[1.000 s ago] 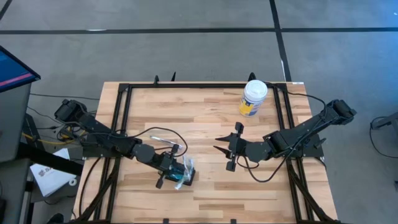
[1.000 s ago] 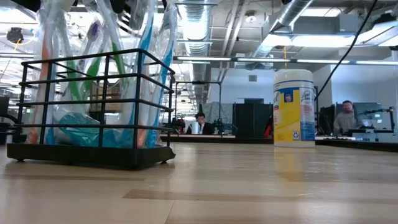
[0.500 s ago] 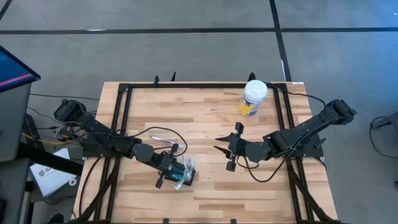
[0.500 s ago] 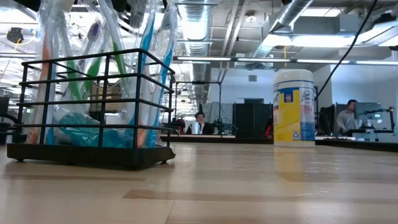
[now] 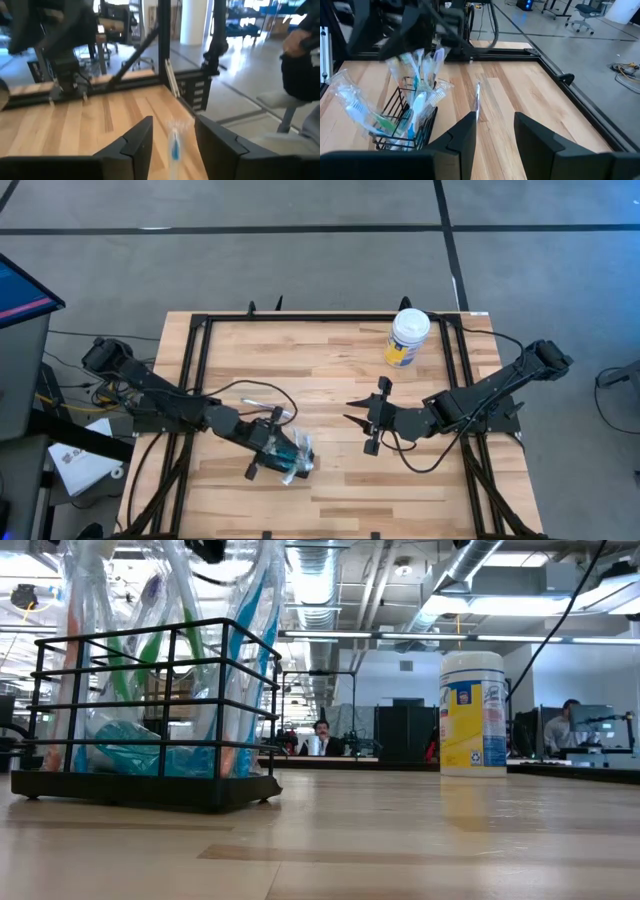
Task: Pick & Place toothbrushing station
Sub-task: Put the blue toothbrush into the mesh organizer, then put the purple toothbrush into the mesh organizer
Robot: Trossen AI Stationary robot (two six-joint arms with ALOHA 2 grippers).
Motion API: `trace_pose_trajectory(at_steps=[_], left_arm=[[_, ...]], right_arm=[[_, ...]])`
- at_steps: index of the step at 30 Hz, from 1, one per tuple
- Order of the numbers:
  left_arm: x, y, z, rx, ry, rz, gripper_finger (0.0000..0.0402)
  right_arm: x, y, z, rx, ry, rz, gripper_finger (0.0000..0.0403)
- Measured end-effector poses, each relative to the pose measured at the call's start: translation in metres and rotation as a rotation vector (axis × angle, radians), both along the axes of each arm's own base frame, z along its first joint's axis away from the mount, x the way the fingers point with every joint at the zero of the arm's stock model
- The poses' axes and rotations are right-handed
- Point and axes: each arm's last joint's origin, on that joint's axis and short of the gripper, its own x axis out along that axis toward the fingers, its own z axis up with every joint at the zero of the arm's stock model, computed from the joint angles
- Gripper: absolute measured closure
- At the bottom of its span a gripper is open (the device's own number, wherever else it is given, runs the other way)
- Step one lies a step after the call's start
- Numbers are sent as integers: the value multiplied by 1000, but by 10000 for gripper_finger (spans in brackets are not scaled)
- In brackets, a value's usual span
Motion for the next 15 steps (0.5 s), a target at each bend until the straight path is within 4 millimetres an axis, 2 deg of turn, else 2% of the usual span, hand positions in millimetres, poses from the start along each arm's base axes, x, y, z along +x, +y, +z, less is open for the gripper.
trace_pose_trajectory(at_steps=[4,9,15], left_arm=[[-7,3,12,-19,-37,0,257],[-16,9,20,-6,-27,35,266],[-24,15,28,23,-57,91,278]], right_arm=[[7,-16,2,12,-25,-63,280],[19,-56,3,30,-42,-209,280],[32,-105,12,105,-121,-135,280]])
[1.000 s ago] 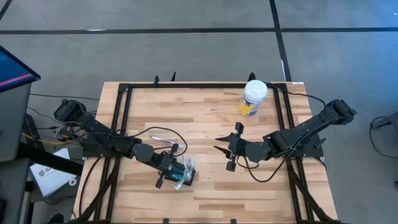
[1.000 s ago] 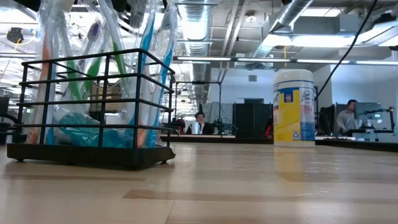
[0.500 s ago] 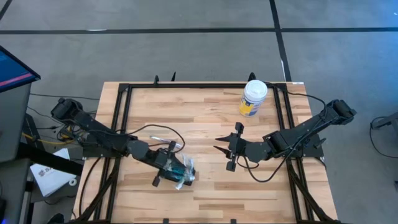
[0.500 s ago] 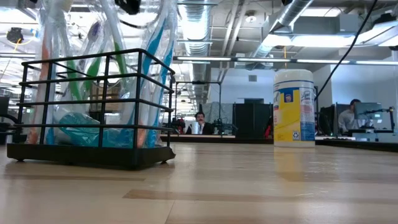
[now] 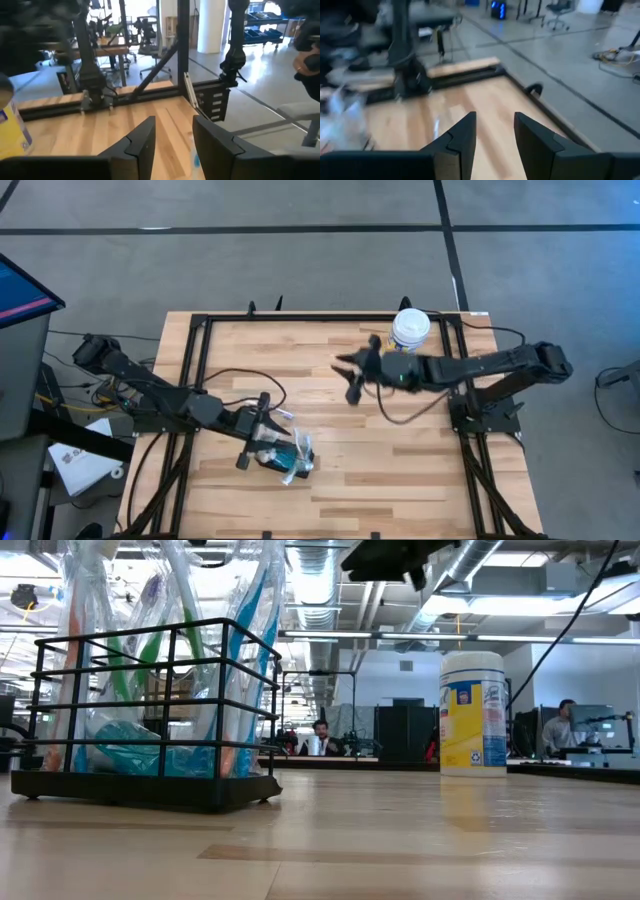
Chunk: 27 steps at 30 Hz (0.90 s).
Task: Pick & Place toothbrushing station
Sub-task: Put the purple toothbrush into the mesh organizer
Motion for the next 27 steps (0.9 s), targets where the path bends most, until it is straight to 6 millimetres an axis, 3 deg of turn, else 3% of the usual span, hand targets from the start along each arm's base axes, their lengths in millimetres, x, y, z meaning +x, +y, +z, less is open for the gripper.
trace_pose_trajectory(at_steps=[6,11,14,18,23,27], left_arm=[[-8,8,12,62,-62,78,284],[-15,16,20,145,-98,242,285],[-19,24,24,162,-107,334,285],[-19,39,25,193,-86,429,285],[-17,62,25,212,-53,544,285],[-17,82,25,225,-32,639,285]], right_arm=[[1,-43,9,-1,-95,-52,280],[0,-74,16,16,-170,38,281],[8,-90,10,13,-217,103,281],[27,-114,-1,13,-266,154,281],[61,-149,-24,69,-169,165,281],[85,-176,-23,115,-120,209,281]])
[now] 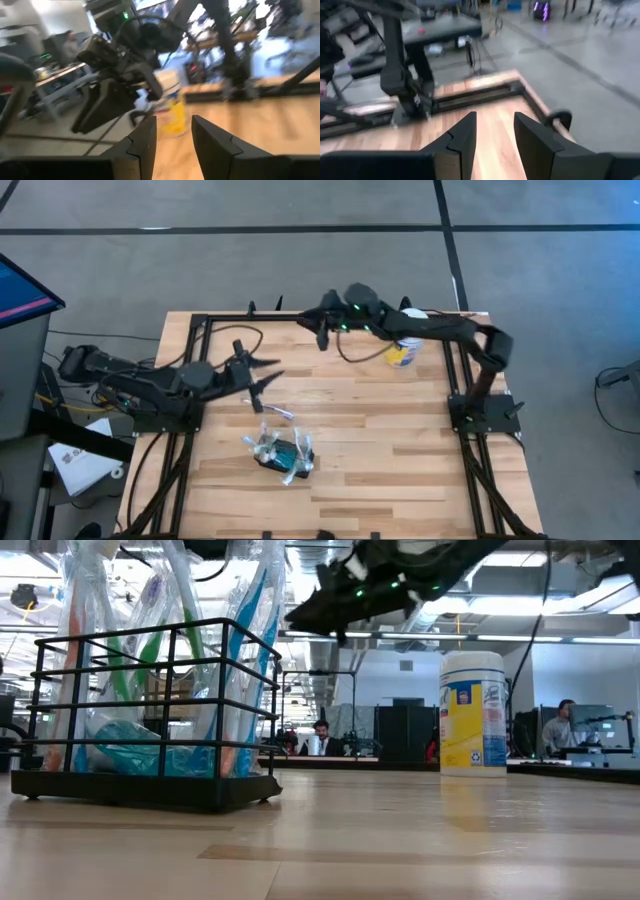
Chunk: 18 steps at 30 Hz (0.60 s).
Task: Pick & Place toothbrushing station
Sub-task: Put the purple toothbrush into the mesh organizer
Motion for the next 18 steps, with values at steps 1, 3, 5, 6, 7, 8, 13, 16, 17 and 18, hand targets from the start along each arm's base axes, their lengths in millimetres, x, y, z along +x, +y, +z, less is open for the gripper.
trace_pose_trajectory(at_steps=[1,3,5,6,7,8,13,16,17,18], left_arm=[[-1,5,0,11,16,23,285],[-3,13,0,15,22,65,285],[-5,21,0,16,37,104,285],[-6,24,0,16,42,118,285],[-7,27,0,16,41,131,285],[-7,28,0,15,41,140,285],[-9,32,-2,17,64,159,285],[-9,32,-2,18,74,158,285],[-9,32,-3,18,78,158,285],[-9,32,-3,18,86,157,285]], right_arm=[[4,-6,0,16,24,15,281],[14,-17,1,33,59,33,281],[21,-26,0,60,104,37,281],[26,-29,0,70,117,46,281],[28,-30,-2,89,142,67,281],[33,-30,-6,109,166,98,281],[53,-14,-26,124,269,249,281],[60,-1,-38,117,311,289,281],[62,4,-39,120,323,301,281],[63,8,-40,117,332,311,281]])
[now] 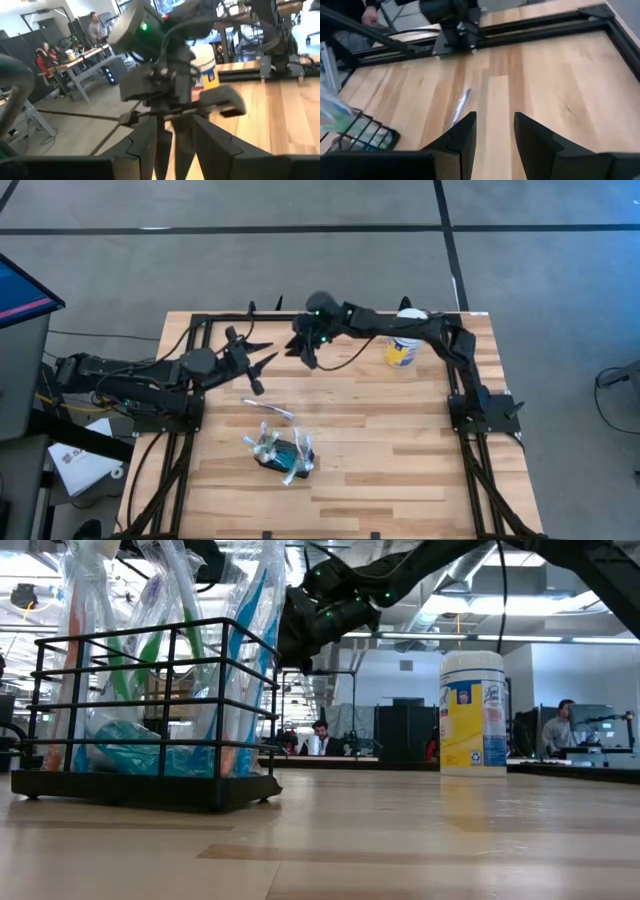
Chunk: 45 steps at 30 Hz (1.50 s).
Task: Pick & Place toothbrushing station
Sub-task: Put the purple toothbrush into the mesh organizer
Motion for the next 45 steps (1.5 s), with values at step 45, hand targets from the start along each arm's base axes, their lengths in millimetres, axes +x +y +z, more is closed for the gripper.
trace_pose_trajectory(at_steps=[45], left_arm=[[0,0,-2,0,15,-1,285]], right_arm=[[40,121,-91,-148,271,163,281]])
